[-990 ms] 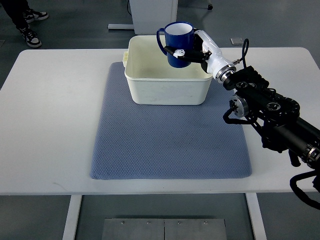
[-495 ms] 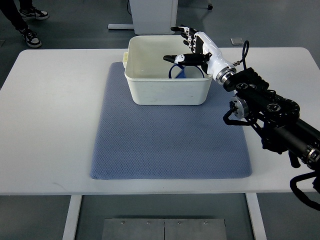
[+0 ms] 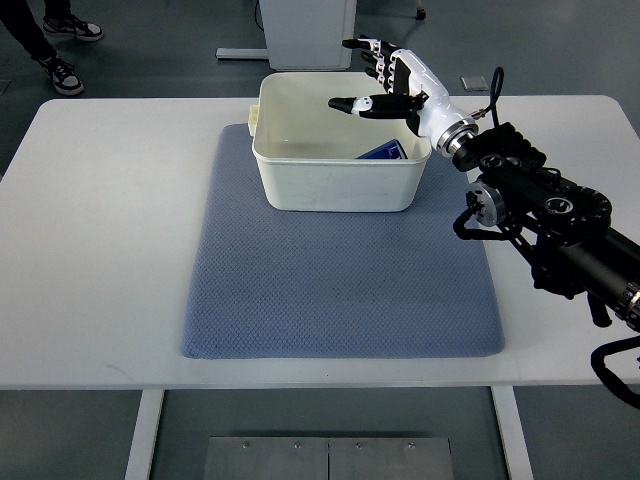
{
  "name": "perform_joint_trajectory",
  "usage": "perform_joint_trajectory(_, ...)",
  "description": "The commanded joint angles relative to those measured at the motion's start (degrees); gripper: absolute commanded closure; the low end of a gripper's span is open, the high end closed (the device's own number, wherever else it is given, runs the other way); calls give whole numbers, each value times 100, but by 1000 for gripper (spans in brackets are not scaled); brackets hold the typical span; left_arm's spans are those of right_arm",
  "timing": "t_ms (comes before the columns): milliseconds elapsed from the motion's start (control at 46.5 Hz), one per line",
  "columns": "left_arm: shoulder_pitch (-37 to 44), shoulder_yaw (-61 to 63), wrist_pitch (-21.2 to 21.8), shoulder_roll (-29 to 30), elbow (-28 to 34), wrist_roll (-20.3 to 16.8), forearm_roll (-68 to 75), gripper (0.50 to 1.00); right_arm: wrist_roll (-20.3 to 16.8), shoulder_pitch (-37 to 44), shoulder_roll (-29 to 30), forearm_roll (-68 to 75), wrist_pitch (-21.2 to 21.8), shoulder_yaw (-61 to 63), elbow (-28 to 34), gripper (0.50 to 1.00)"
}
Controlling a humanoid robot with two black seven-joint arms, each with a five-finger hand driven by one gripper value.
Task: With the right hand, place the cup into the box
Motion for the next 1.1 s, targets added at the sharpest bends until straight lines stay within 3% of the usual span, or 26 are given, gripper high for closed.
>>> perform_joint_trajectory(0, 0, 0, -1, 0, 0, 0, 0, 500, -10, -53, -254, 144, 8, 7, 173, 500)
perform_joint_trajectory(409, 0, 9, -1, 0, 0, 0, 8, 500, -54, -554, -1195, 672, 52, 507, 604, 500)
perform_joint_trajectory(581, 0, 0, -1, 0, 0, 0, 0, 500, -221, -835, -1222, 672, 69, 1192, 613, 500)
perform_joint_trajectory(904, 0, 0, -1, 0, 0, 0, 0, 500, -186, -1240, -1160, 672, 60, 1975, 577, 500)
perform_joint_trajectory(1076, 0, 0, -1, 0, 0, 0, 0, 500, -186, -1494, -853, 672, 60, 2572, 542, 500)
